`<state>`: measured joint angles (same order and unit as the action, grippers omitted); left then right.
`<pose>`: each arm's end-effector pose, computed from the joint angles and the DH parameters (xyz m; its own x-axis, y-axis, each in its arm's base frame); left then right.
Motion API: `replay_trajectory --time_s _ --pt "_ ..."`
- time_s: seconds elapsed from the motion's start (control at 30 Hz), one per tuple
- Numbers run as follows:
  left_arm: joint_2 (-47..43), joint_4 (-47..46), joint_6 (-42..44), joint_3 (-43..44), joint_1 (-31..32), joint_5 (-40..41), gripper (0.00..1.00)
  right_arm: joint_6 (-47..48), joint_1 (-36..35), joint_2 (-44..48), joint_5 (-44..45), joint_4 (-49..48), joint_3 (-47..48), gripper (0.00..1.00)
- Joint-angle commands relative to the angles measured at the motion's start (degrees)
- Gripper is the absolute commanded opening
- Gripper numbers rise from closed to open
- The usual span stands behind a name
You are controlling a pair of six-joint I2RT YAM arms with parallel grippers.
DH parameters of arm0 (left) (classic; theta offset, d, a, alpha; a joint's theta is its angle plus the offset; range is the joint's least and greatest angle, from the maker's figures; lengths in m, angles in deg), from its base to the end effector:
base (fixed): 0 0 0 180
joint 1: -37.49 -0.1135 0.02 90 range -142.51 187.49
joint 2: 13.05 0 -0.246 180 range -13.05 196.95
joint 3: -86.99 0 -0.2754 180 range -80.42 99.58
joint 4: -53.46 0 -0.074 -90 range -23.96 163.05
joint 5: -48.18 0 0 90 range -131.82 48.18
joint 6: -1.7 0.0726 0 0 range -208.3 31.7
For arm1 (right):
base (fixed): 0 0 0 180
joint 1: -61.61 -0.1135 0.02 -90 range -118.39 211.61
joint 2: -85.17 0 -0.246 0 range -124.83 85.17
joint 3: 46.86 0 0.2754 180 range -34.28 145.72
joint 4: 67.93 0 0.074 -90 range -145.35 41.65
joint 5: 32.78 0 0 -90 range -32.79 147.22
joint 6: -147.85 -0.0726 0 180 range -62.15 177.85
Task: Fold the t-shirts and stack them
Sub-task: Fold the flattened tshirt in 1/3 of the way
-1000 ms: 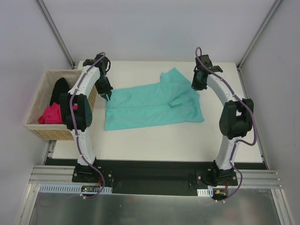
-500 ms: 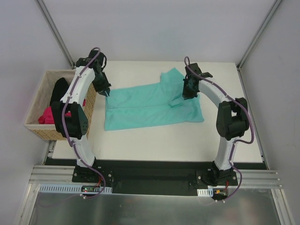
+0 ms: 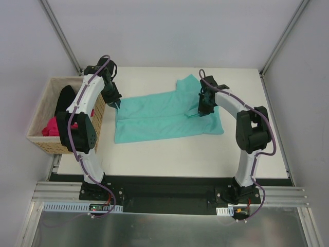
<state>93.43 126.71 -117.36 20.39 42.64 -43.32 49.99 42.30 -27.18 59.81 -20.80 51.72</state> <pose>0.4202 -0.0398 0.2483 -0.8460 -0.4113 -0.3393 -0.3555 0.9094 -0.2160 0.4279 0.1465 0.1474 -0.8592 -0.1563 -0.4872 -0.1939 0.9806 0.0274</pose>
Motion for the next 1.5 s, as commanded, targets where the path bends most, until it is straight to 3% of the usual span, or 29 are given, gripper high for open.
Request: replay_trajectory --time_s 0.0,0.3,0.67,1.17,1.47 --pt "-2.94 0.60 -0.30 0.96 -0.58 -0.87 0.11 -1.46 -0.99 -0.76 -0.92 -1.41 -0.04 0.01" --pt "-3.20 0.95 0.05 1.66 -0.66 -0.52 0.11 -1.55 -1.08 -5.33 -1.10 -1.41 3.30 0.01" --pt "-2.68 2.27 0.67 3.07 -0.58 0.62 0.11 -0.05 -0.64 -9.90 -0.04 1.75 15.06 0.01" --pt "-2.06 2.70 1.37 3.78 -0.66 0.53 0.11 0.39 0.06 -11.22 -0.22 2.11 18.15 0.01" --pt "-3.20 3.14 1.29 3.60 -0.66 0.79 0.11 0.56 0.68 -17.63 -3.89 3.86 29.65 0.01"
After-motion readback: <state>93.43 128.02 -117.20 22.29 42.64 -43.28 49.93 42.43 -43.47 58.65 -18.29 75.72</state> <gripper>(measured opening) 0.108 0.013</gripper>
